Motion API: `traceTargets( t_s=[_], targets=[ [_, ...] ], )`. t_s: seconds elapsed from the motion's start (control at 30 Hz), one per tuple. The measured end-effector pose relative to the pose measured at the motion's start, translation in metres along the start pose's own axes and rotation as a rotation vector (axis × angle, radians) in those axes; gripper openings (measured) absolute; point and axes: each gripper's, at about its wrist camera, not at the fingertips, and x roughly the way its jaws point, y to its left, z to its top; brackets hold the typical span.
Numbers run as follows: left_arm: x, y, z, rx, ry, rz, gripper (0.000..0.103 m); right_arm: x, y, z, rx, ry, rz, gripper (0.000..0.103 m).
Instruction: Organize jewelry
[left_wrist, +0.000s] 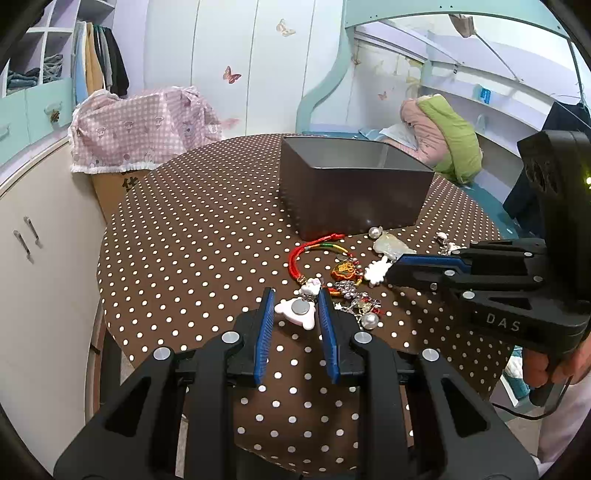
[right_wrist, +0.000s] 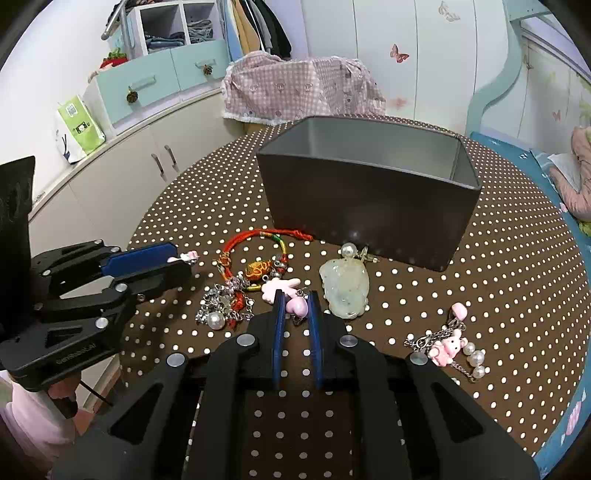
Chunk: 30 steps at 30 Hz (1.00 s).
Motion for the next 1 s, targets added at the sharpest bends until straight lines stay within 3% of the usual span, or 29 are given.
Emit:
traceTargets(
  t_s=[0.3, 0.7, 1.0],
  targets=[
    [-0.004, -0.007, 0.020, 0.013, -0.043, -0.016, 0.024, -0.021, -0.006, 0.013, 0.003, -0.061, -0.017, 0.011],
    [-0.006, -0.034, 0.073, 0.064, -0.151, -0.050, 0.024, -0.054, -0.023, 0.051, -0.012, -0.175, -0.068, 0.011],
    [0.007, -0.044, 0.109, 0.082, -0.191, -0.056, 0.024, -0.048, -0.037, 0.076, -0.020, -0.204, -0.081, 0.011]
  ],
)
